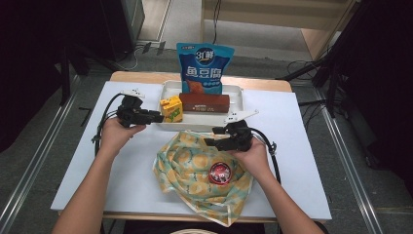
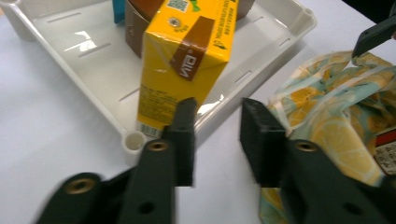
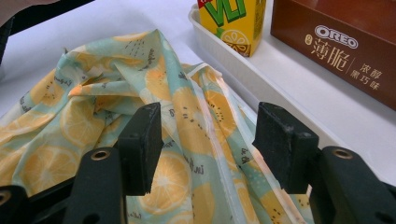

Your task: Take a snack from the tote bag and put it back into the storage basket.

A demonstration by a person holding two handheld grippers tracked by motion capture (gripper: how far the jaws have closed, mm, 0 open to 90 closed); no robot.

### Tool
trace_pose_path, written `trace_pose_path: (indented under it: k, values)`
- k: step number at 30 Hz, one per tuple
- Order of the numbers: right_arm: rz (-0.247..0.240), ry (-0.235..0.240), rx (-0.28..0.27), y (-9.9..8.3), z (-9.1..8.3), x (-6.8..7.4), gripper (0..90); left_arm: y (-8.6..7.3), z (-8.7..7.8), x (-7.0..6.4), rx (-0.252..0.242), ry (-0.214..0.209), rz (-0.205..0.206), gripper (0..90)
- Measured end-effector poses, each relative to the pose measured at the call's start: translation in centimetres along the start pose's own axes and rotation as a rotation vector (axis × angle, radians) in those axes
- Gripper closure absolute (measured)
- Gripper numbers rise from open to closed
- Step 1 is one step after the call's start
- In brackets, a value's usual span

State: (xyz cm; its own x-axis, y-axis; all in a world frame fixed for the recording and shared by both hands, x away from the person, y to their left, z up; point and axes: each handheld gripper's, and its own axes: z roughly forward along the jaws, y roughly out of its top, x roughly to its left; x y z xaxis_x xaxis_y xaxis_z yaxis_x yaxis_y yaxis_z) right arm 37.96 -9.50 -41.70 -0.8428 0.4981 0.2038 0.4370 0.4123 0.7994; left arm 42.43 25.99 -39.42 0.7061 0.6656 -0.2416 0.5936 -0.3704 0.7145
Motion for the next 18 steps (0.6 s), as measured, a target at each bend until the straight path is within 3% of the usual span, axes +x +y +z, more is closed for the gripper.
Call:
trace_pose_path:
  k: [2,5,15,18]
  values:
    - [0.000,0.001,0.000,0.0,0.0,0.0,43.1,0.1,0.2,-0.3,-0.013,-0.010,0.009,85.0]
    - [0.001,0.001,-0.002,0.0,0.0,0.0,43.1,0.1,0.5,-0.4,-0.006,-0.012,0.014,90.0]
    - [-0.002,0.003,0.005,0.0,0.1,0.2,43.1,0.3,2.1,-1.0,0.018,-0.015,0.054,90.0]
    - [-0.005,0.004,0.007,0.0,0.1,0.2,43.1,0.3,2.4,-0.9,0.015,-0.015,0.045,90.0]
